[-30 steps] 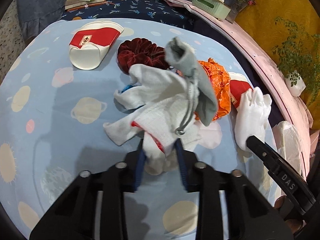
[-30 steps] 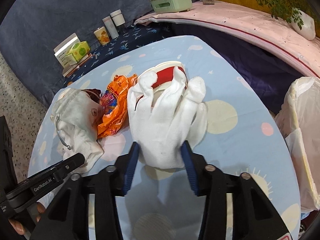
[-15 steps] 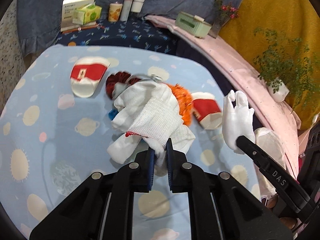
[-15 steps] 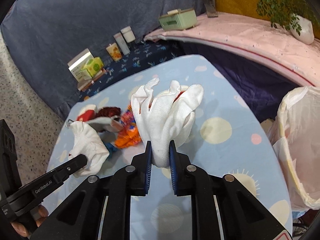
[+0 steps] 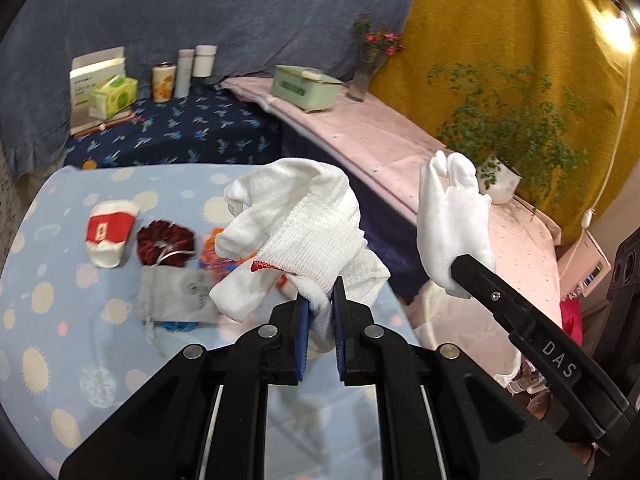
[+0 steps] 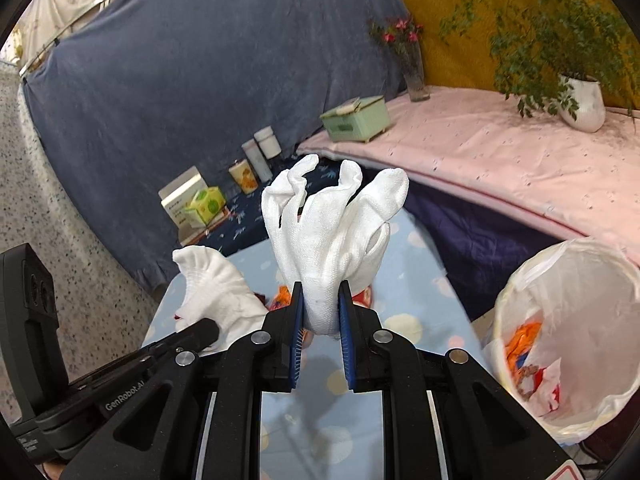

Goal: Collect trash
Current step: 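Carry sock and glove over the bin and release both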

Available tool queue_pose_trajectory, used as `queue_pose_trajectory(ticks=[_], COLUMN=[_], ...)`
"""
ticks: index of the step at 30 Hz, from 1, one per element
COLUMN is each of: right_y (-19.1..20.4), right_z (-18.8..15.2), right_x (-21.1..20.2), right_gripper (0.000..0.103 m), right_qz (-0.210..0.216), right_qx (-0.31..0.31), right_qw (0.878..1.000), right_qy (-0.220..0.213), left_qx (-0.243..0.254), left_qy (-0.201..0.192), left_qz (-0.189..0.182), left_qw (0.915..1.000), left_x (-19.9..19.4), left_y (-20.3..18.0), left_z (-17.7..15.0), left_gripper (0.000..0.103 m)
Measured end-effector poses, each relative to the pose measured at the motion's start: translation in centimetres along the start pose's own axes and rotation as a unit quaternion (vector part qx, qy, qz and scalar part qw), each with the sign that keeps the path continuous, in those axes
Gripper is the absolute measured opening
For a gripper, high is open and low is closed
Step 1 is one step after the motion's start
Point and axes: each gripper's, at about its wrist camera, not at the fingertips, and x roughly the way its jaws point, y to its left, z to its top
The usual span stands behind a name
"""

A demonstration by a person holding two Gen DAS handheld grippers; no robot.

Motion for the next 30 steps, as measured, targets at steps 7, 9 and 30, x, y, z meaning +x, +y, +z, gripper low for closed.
queue_pose_trajectory(ticks=[7,9,30], right_y=[-3.8,-5.0,-17.5], right_z=[1.4,1.6,-0.5], right_x=[-3.7,-4.5,-8.6], right_gripper=[0.016,0.016,0.016], right_qz=[-0.025,-0.035,-0.128], right_qx=[0.015,0.022,0.115], right_qw=[0.999,0.998,0.983], right_qy=[-0.035,-0.042,-0.058], left_qx=[0.046,0.055,0.141], left_qy=[-0.001,0.003,0.062], left_qz=[-0.034,-0.043,-0.098], left_qw=[0.9983,0.9976,0.9832], left_x=[0.6,1.0,6.5], left_y=[-6.2,-7.7,-19.2], left_z=[0.6,0.7,-2.4], left_gripper=[0.01,0.01,0.011])
